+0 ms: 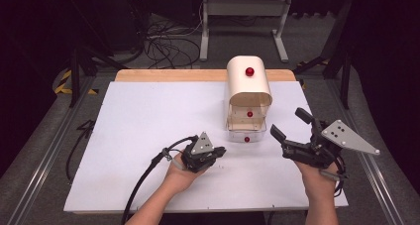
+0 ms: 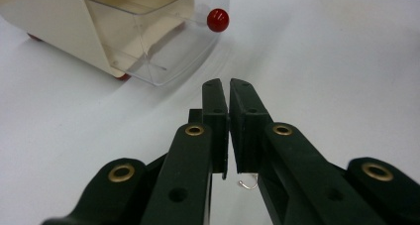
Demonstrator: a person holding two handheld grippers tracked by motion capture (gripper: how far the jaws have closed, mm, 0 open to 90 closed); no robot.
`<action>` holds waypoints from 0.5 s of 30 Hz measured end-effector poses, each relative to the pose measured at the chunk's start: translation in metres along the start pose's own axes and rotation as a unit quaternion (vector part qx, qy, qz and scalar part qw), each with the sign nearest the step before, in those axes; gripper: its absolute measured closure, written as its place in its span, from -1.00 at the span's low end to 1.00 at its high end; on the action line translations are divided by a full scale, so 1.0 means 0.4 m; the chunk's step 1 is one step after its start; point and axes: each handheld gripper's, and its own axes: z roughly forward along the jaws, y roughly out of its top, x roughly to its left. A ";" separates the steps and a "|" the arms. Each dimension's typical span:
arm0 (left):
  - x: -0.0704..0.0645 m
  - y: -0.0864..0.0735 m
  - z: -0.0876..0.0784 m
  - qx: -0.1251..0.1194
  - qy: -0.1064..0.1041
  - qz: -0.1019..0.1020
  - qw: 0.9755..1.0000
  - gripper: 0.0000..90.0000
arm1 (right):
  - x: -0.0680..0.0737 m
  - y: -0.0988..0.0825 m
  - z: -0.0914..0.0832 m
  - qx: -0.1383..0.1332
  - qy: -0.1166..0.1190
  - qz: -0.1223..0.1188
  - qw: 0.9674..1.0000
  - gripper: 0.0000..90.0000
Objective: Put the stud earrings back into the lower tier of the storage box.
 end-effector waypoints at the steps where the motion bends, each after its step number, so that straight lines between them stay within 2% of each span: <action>1: 0.000 0.002 -0.001 -0.002 0.001 0.002 1.000 0.91 | 0.000 0.000 0.000 0.000 0.000 0.000 1.000 -0.79; 12: -0.001 0.020 -0.005 -0.017 0.005 0.006 1.000 0.91 | 0.001 0.000 0.000 0.001 0.000 0.000 1.000 -0.79; 15: -0.001 0.025 -0.006 -0.018 -0.001 0.008 1.000 0.91 | 0.002 0.000 0.001 0.000 0.000 0.001 1.000 -0.79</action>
